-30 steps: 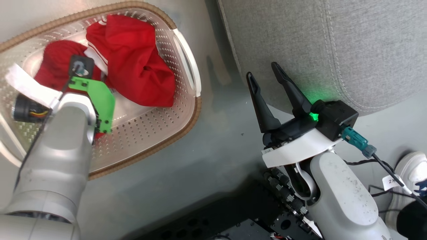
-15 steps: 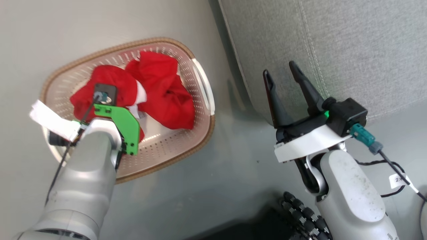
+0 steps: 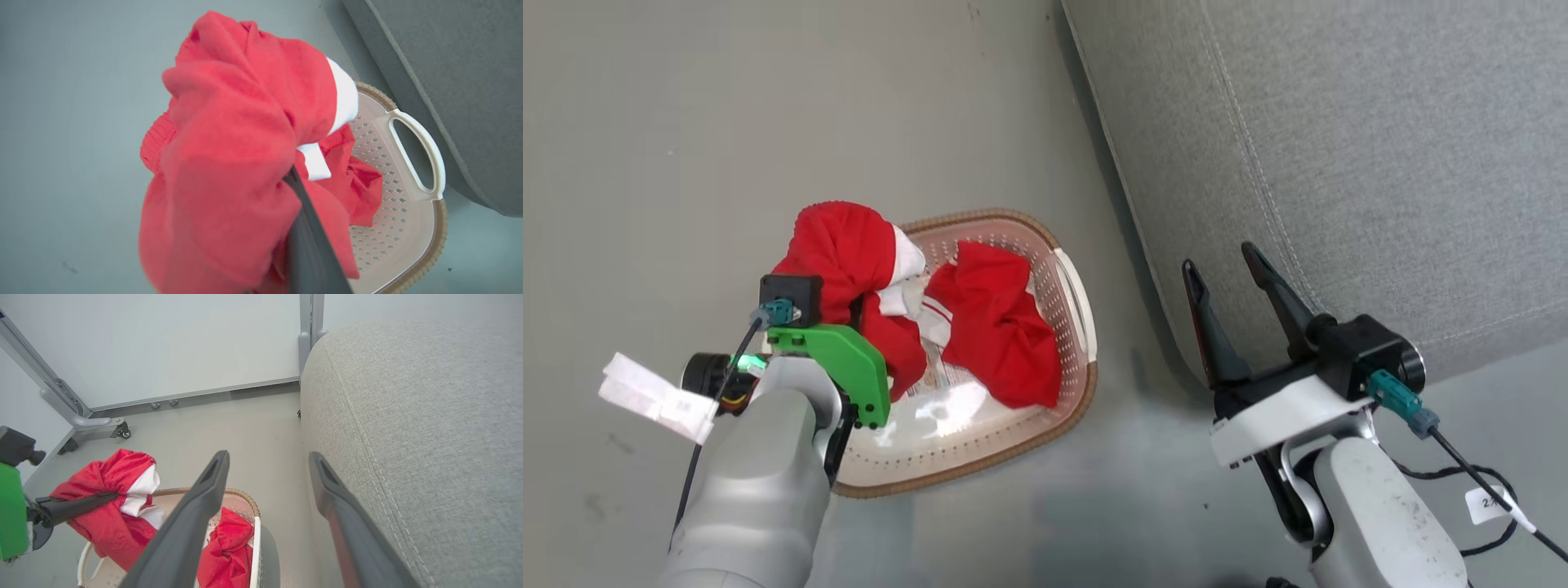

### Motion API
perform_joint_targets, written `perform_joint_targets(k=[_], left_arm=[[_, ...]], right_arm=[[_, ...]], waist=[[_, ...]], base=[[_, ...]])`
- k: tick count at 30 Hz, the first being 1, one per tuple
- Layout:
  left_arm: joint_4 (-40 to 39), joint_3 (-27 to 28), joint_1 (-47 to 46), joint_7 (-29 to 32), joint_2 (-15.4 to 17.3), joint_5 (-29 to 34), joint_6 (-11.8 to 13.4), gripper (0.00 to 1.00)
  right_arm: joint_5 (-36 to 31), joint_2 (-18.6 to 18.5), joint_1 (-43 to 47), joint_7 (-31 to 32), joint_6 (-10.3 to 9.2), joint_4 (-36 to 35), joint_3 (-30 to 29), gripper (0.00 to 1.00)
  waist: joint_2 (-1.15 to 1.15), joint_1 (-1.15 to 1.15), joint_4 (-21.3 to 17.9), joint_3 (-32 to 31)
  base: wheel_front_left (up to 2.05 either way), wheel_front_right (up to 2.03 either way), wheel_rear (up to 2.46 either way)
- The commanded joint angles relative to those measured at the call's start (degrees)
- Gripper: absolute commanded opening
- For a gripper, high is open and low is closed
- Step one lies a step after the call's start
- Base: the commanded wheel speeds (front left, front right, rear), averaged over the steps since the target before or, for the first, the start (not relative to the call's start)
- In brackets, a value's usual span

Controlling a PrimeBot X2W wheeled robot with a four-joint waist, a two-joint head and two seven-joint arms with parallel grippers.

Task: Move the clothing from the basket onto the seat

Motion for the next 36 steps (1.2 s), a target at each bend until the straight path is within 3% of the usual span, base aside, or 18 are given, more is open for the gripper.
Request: perform_joint_targets(k=[1,7,13,16,22,28,36], left_arm=[[-0.5,-0.1,1.9,-0.9,-0.1,-1.0,-0.3,0.00],[-7.4,-2.0,6.1,-2.8,-0.2,-5.6,-0.5,0.00],[-20.6,-1.3,10.4,-3.1,0.4,-9.3,-0.5,0.00],[-30.7,0.8,12.8,-3.1,1.5,-7.8,-0.4,0.00],[-47.9,5.1,19.3,-3.0,0.4,-5.2,-0.4,0.00],[-59.2,7.7,23.5,-3.0,-0.1,-4.6,0.6,0.00],[-70.2,1.8,25.6,-3.0,-0.2,-9.9,2.7,0.00]], right_arm=[[-0.1,-0.2,1.8,-0.2,-0.10,0.3,-0.2,1.00],[0.2,-0.2,6.1,-0.2,-0.10,0.6,-0.6,1.00],[-0.9,-0.2,9.5,-0.2,-0.10,0.8,0.0,1.00],[-2.0,-0.6,10.2,-0.2,-0.10,0.5,0.4,1.00],[-2.3,-1.1,11.5,-0.2,-0.10,0.2,-0.1,1.00],[-2.4,-1.9,11.5,-0.2,-0.10,-0.9,0.2,1.00],[-2.5,-2.1,12.2,-0.2,-0.10,-0.8,0.6,1.00]], waist=[[0.00,0.00,4.3,-9.7],[0.00,0.00,5.0,-15.9],[0.00,0.00,5.7,-20.7],[0.00,0.00,6.0,-21.9],[0.00,0.00,6.5,-23.8],[0.00,0.00,6.3,-24.3],[0.00,0.00,6.4,-24.7]], base=[[0.00,0.00,0.00],[0.00,0.00,0.00],[0.00,0.00,0.00],[0.00,0.00,0.00],[0.00,0.00,0.00],[0.00,0.00,0.00],[0.00,0.00,0.00]])
